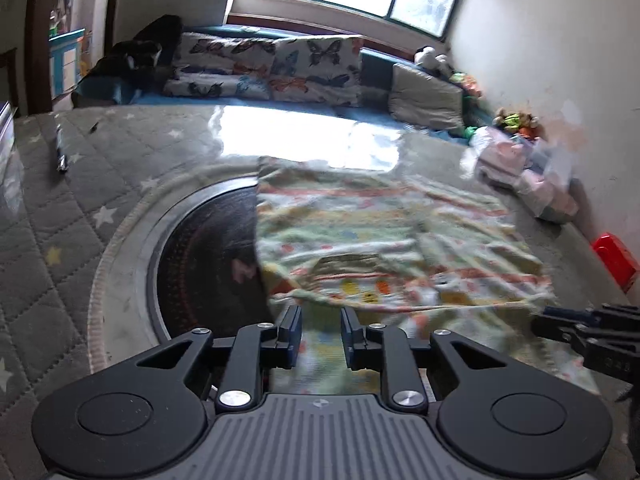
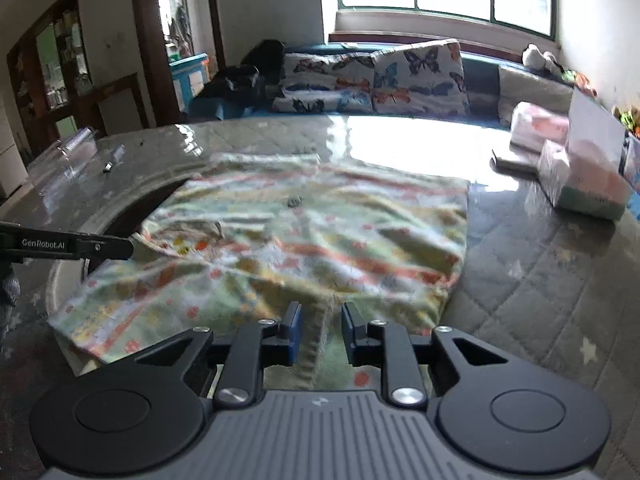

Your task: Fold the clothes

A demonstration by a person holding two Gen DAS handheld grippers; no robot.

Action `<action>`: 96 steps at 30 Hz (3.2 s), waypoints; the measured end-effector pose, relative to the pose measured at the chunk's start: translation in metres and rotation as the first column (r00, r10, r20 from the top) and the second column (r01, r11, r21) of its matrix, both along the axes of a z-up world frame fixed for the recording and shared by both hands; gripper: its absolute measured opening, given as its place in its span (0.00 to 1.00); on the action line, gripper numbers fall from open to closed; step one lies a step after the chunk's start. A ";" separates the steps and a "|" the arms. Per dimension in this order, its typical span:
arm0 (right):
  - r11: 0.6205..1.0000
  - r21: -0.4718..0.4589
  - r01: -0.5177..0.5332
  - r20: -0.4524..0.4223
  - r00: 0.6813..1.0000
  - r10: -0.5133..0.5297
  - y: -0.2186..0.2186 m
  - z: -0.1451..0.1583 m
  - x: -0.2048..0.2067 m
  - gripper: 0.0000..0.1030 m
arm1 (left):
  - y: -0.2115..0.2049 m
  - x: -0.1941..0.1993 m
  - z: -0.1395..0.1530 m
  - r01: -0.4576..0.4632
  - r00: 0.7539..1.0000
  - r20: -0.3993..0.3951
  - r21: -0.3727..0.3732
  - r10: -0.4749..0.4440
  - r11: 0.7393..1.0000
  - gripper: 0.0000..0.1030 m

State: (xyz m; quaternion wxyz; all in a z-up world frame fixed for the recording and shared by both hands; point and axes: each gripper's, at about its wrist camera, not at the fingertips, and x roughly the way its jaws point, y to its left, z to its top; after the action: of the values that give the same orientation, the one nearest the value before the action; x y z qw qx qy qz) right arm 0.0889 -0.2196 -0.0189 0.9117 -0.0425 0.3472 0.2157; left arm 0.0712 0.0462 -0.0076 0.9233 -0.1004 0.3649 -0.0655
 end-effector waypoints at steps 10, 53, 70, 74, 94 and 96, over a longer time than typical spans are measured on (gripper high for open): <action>0.994 -0.020 -0.106 0.009 0.994 0.106 0.020 -0.003 0.001 0.36 | -0.056 0.001 0.005 0.142 0.990 0.009 -0.008 -0.142 0.990 0.24; 0.940 -0.239 -0.243 0.035 0.965 0.259 -0.034 -0.007 -0.097 0.73 | -0.067 -0.095 0.013 0.213 0.964 -0.122 -0.167 -0.235 0.963 0.13; 0.954 -0.031 -0.298 0.050 0.953 0.299 0.005 0.000 -0.060 0.26 | -0.045 -0.058 0.045 0.211 0.974 -0.048 -0.174 -0.222 0.962 0.14; 0.963 0.052 -0.265 0.027 0.964 0.264 0.000 0.010 -0.046 0.20 | -0.031 -0.081 0.044 0.206 0.978 -0.003 -0.100 -0.207 0.973 0.45; 0.971 0.114 -0.212 0.031 0.977 0.210 -0.001 0.018 -0.037 0.12 | -0.046 -0.090 -0.008 0.292 0.920 0.094 0.477 -0.379 0.829 0.14; 0.970 0.125 -0.209 0.043 0.978 0.205 -0.003 0.020 -0.042 0.10 | -0.042 -0.092 -0.003 0.286 0.920 0.114 0.460 -0.375 0.841 0.09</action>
State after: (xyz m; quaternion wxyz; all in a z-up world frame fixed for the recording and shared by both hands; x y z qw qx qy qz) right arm 0.0470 -0.2226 0.0008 0.8900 -0.0227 0.3127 0.3311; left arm -0.0213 0.0043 -0.0108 0.9285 0.1796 0.2878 -0.1510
